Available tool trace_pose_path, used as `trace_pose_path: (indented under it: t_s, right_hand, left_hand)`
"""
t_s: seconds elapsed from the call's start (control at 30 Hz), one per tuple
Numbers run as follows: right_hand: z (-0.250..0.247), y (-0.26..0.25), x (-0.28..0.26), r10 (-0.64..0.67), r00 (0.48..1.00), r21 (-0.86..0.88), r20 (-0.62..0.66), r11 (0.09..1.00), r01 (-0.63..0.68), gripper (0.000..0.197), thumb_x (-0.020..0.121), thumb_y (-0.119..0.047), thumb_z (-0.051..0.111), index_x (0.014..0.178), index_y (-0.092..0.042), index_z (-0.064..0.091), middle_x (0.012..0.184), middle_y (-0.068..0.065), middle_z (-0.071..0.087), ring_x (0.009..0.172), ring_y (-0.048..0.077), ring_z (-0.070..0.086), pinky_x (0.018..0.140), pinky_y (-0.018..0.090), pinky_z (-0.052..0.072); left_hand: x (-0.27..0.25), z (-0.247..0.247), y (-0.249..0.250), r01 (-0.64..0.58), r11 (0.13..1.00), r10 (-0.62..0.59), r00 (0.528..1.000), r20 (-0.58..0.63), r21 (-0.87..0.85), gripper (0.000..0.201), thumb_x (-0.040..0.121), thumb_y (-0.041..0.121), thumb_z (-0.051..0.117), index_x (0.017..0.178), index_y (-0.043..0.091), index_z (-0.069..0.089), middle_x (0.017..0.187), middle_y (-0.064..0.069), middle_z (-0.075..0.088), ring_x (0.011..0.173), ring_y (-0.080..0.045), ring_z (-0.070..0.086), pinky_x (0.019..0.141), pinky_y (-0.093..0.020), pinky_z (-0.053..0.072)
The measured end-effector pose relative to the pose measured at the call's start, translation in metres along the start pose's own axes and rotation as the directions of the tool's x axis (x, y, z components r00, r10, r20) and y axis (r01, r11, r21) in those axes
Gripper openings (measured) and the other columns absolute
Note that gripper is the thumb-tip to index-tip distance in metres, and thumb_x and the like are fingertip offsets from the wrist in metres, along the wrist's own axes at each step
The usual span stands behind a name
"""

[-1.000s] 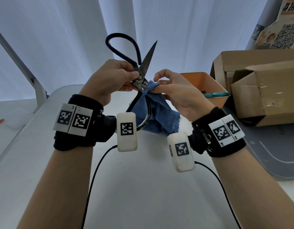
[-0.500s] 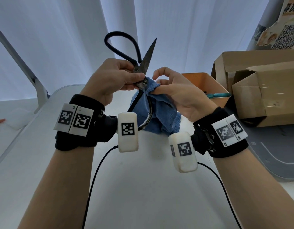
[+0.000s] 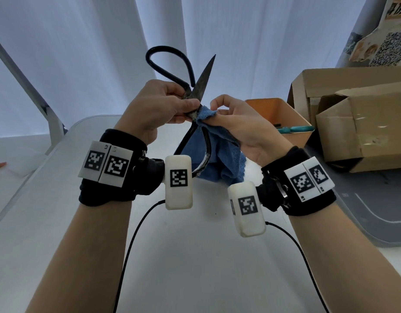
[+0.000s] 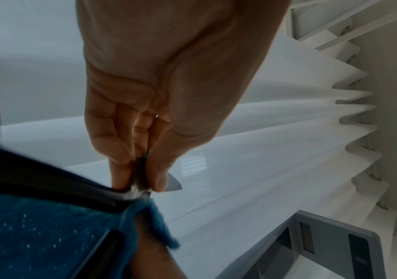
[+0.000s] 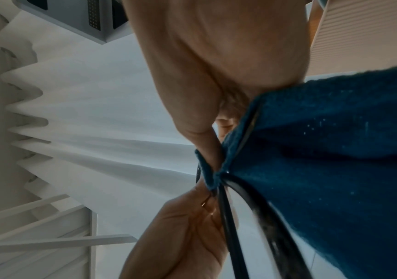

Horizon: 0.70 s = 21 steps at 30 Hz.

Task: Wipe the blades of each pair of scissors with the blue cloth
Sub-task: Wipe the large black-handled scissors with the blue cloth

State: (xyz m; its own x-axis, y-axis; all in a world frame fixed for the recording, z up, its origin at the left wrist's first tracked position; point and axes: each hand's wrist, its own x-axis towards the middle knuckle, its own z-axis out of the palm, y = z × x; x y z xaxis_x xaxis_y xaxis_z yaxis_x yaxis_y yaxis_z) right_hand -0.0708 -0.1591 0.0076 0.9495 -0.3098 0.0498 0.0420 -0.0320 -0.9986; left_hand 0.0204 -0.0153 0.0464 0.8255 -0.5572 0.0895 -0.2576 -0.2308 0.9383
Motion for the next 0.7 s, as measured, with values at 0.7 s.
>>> trace_pose_path:
  t_s: [0.7]
  right_hand:
    - [-0.0055,0.0033,0.0028,0.019,0.998,-0.028,0.053,0.999,-0.017,0.024,0.086,0.001,0.07,0.088,-0.016,0.054,0.095,0.02,0.055,0.091,0.029,0.054,0.076,0.031,0.042]
  left_hand:
    - [0.0023,-0.008,-0.0024,0.033,0.999,-0.031,0.998,-0.062,0.017,0.019,0.088,0.011,0.073,0.104,0.003,0.068,0.08,-0.004,0.073,0.062,-0.007,0.069,0.063,-0.017,0.053]
